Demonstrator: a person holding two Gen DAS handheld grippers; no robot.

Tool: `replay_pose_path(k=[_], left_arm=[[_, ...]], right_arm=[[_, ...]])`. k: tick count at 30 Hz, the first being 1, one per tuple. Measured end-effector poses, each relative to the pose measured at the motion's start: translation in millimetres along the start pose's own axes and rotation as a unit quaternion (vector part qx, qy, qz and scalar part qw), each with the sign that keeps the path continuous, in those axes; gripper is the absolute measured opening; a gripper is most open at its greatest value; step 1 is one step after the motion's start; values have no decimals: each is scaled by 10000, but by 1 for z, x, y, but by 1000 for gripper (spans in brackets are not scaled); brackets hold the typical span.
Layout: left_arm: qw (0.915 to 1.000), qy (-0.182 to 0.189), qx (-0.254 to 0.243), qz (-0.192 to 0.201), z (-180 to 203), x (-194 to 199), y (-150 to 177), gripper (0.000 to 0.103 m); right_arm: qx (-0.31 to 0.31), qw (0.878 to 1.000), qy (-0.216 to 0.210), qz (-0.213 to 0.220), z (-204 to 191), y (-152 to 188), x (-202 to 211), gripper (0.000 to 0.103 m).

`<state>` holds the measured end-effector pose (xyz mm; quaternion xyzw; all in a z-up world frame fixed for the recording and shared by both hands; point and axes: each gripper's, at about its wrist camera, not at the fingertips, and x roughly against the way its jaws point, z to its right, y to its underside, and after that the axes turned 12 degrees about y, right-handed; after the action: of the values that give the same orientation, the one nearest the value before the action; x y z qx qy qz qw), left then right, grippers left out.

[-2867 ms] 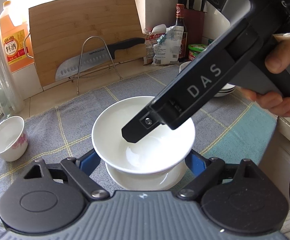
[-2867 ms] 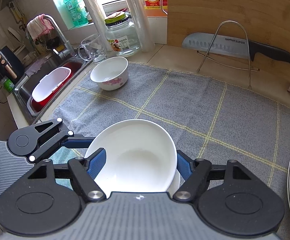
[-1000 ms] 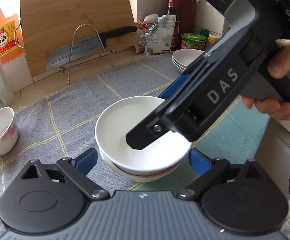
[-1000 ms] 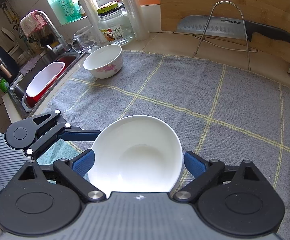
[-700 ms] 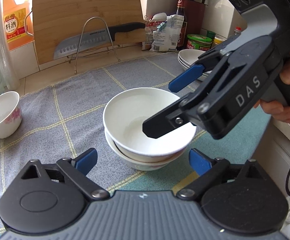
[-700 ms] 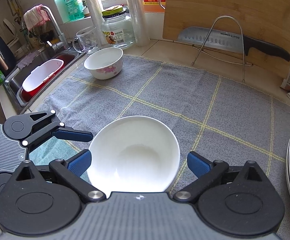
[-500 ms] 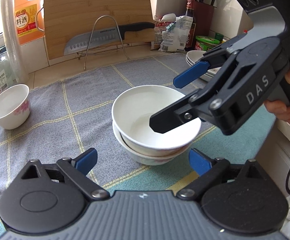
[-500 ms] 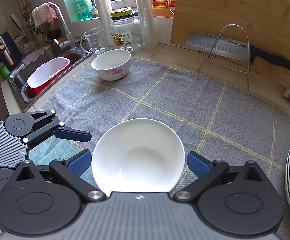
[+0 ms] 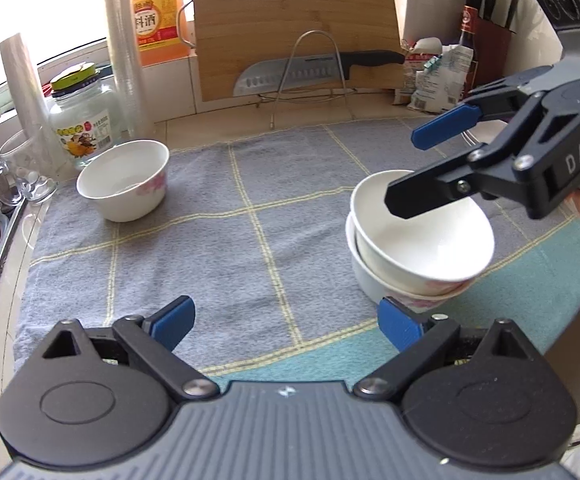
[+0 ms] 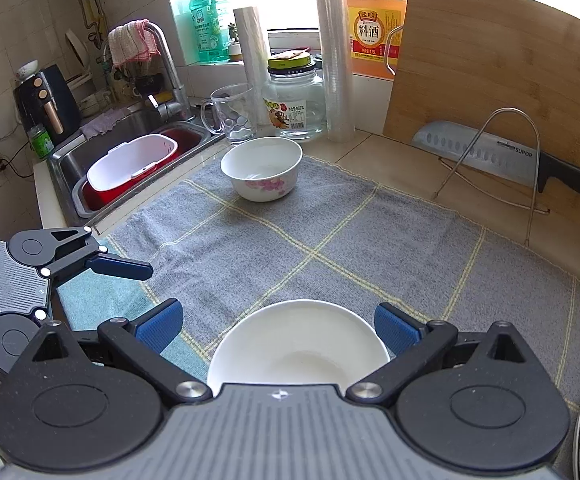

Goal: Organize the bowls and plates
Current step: 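Pull the right gripper back and move it to the next flowered bowl, then close the right gripper on the flowered bowl's rim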

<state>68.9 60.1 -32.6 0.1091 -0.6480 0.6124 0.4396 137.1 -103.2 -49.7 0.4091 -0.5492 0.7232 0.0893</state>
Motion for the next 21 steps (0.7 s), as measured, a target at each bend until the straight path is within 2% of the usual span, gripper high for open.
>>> replay_pose_path(k=[3,14,21], left_arm=[[9999,-9,90,61,-21,-3,-3,98],[9990,-157,-217,351,-108,-16,-10,98],[9980,-255,-423,402,-143,-39,-14,98]], right_arm=[[6,10000,99,-3,-6,-7,-4,103],[-204,9968,673,-372,-38,-49,-44,103],[-360,9948,844,-443,-51,-81,-72,103]])
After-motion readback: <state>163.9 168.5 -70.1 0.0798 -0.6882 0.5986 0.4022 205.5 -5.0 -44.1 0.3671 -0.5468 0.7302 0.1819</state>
